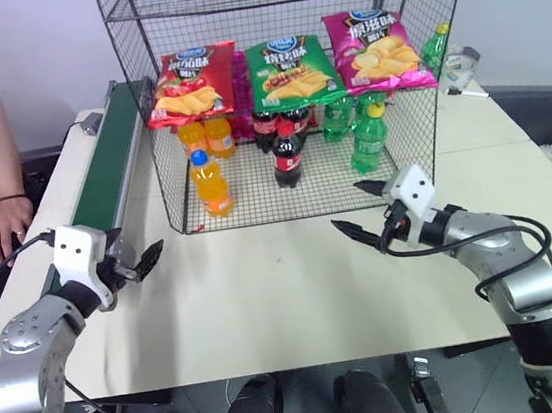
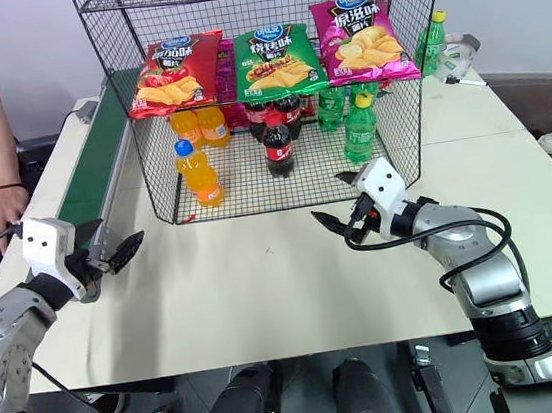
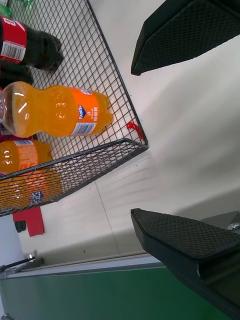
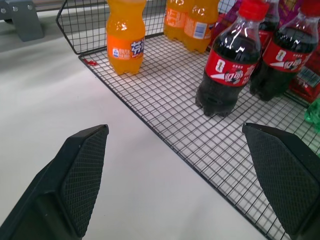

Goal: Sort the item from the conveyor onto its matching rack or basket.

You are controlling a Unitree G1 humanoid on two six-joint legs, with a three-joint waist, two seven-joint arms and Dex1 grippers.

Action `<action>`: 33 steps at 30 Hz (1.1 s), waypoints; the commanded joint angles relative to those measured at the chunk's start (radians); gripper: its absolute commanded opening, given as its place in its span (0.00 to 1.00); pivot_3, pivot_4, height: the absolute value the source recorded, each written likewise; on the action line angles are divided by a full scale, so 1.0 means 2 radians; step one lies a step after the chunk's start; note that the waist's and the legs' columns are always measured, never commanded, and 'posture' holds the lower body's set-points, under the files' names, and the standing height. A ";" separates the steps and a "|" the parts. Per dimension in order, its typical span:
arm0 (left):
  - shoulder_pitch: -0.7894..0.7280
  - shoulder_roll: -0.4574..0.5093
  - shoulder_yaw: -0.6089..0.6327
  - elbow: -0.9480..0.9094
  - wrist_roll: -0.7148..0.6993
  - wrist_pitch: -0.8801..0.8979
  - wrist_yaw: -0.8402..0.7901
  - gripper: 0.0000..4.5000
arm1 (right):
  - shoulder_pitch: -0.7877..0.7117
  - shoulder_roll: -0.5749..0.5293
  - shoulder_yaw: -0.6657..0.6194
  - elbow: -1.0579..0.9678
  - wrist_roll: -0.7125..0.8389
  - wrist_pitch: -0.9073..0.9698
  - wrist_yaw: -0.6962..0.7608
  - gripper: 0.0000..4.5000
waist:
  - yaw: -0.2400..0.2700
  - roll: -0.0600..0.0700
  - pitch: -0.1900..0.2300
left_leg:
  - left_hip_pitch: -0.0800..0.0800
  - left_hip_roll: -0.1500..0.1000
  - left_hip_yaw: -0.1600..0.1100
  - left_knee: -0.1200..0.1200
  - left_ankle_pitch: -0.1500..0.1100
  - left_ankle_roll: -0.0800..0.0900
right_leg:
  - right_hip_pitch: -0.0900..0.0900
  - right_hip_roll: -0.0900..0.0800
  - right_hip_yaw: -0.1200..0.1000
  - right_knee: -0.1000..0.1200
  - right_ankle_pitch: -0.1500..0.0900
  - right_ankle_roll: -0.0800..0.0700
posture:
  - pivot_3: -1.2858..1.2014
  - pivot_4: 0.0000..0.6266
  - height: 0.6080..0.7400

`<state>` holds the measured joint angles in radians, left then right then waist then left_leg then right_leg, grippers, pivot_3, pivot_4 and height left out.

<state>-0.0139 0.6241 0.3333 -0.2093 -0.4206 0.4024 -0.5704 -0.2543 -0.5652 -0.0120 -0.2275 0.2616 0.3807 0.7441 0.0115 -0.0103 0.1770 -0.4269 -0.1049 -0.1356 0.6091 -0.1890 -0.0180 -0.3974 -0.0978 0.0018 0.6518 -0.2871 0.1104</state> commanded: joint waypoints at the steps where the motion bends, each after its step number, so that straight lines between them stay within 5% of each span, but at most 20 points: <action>1: -0.004 0.002 0.008 -0.006 -0.001 -0.010 -0.004 1.00 | -0.003 -0.002 -0.010 -0.011 0.008 -0.005 0.000 1.00 | 0.000 0.000 0.000 | 0.000 0.000 0.000 0.000 0.000 0.000 | 0.000 0.000 0.000 0.000 0.000 0.000 | 0.52 0.24 1.00; 33: 0.001 0.003 0.011 -0.015 0.006 0.008 0.013 1.00 | -0.006 0.018 0.010 -0.007 0.000 -0.013 -0.010 1.00 | 0.000 0.000 0.000 | 0.000 0.000 0.000 0.000 0.000 0.000 | 0.000 0.000 0.000 0.000 0.000 0.000 | 0.52 0.24 1.00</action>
<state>-0.0087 0.6235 0.3334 -0.2096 -0.4146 0.4285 -0.5526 -0.2588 -0.5295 0.0195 -0.2123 0.2570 0.3745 0.7295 0.0113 -0.0102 0.1770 -0.4269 -0.1048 -0.1356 0.6084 -0.1890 -0.0180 -0.3990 -0.0978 0.0018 0.6514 -0.2872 0.1103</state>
